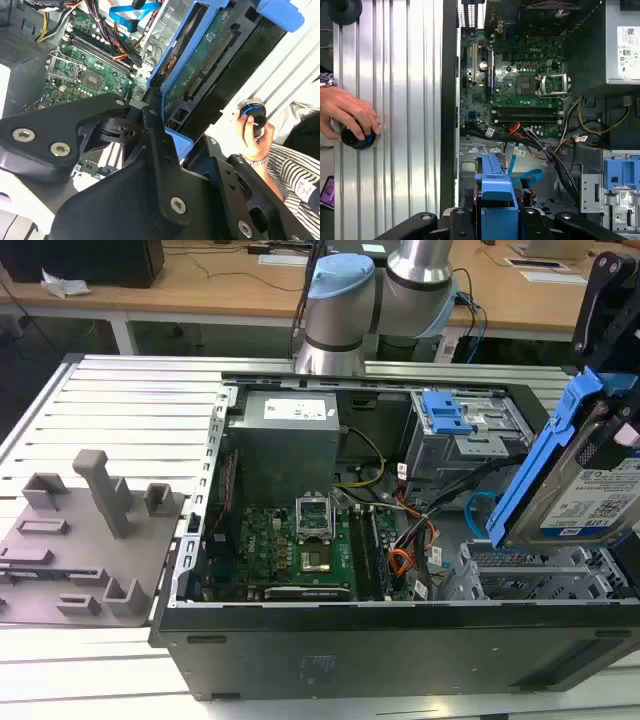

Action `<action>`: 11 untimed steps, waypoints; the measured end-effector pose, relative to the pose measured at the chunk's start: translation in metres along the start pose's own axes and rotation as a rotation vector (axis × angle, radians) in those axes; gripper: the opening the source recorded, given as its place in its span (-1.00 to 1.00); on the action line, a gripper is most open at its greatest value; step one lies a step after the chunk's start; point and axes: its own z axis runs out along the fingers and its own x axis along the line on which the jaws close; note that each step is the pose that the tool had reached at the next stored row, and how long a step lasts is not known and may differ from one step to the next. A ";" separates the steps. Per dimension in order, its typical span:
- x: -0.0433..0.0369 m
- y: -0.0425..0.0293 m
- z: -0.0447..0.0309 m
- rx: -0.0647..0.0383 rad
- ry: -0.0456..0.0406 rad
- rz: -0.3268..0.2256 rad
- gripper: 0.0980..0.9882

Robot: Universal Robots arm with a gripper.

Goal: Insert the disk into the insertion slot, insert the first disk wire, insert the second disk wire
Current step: 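Insert the disk into the insertion slot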

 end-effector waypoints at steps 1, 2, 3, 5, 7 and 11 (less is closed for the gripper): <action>0.0000 -0.0001 0.0028 0.000 0.0000 0.000 -0.40; 0.0000 -0.0003 0.0063 0.000 0.0001 0.000 -0.40; -0.0001 -0.0003 0.0082 0.000 0.0001 0.000 -0.40; -0.0001 -0.0005 0.0117 0.000 0.0000 0.000 -0.40; -0.0001 -0.0006 0.0134 0.000 -0.0001 0.000 -0.40; -0.0001 -0.0006 0.0152 0.000 0.0000 0.000 -0.40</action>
